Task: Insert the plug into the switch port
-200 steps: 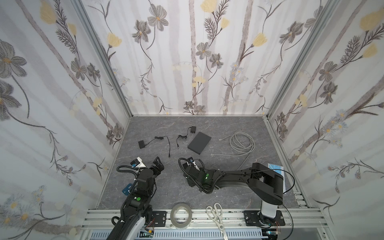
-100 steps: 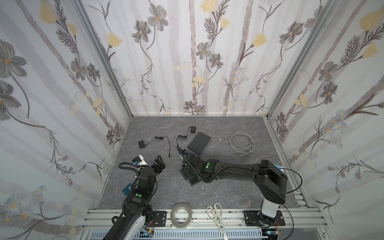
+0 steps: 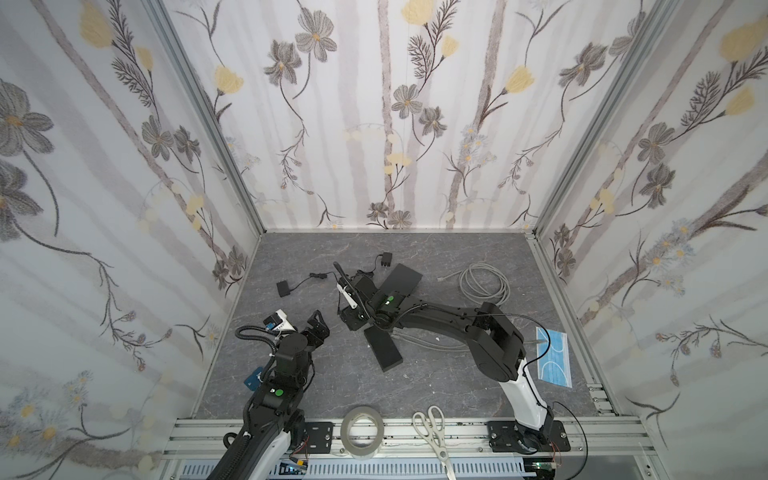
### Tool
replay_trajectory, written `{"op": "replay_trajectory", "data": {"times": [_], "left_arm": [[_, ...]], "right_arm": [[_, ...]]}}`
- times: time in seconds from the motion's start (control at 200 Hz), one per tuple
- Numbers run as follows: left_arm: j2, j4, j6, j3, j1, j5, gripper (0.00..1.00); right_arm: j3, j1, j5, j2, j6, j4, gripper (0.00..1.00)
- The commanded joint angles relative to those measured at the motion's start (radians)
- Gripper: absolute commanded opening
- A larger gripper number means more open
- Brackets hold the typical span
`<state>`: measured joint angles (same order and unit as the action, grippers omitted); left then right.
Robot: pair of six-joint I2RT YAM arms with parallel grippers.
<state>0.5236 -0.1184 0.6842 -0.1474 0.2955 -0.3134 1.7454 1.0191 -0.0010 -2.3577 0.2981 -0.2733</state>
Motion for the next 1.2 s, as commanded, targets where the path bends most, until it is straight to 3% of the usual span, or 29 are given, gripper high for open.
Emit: {"op": "replay_trajectory", "data": {"times": [0.0,0.34,0.714,0.894,1.089,1.159,1.194], "left_arm": [[0.001,-0.02,0.008,-0.004,0.008,-0.014,0.93],[-0.01,0.003,0.021,-0.011,0.024,-0.039,0.99],[-0.013,0.002,0.008,-0.012,0.037,-0.043,0.91],[-0.008,-0.004,-0.003,-0.011,0.039,-0.043,0.82],[-0.008,-0.007,0.0,-0.011,0.042,-0.041,0.81],[-0.01,-0.005,0.0,-0.011,0.042,-0.039,0.81],[-0.011,-0.004,0.001,-0.011,0.042,-0.041,0.82]], "right_arm": [[0.061,-0.005,-0.068,-0.055,0.073,0.002,0.55],[0.181,-0.077,-0.153,-0.196,0.245,0.09,0.47],[0.369,-0.117,-0.236,-0.349,0.332,0.129,0.43],[0.381,-0.116,-0.244,-0.36,0.363,0.149,0.3],[0.382,-0.116,-0.233,-0.355,0.368,0.127,0.0],[0.382,-0.116,-0.223,-0.352,0.368,0.11,0.0],[0.382,-0.115,-0.216,-0.349,0.37,0.101,0.08]]}}
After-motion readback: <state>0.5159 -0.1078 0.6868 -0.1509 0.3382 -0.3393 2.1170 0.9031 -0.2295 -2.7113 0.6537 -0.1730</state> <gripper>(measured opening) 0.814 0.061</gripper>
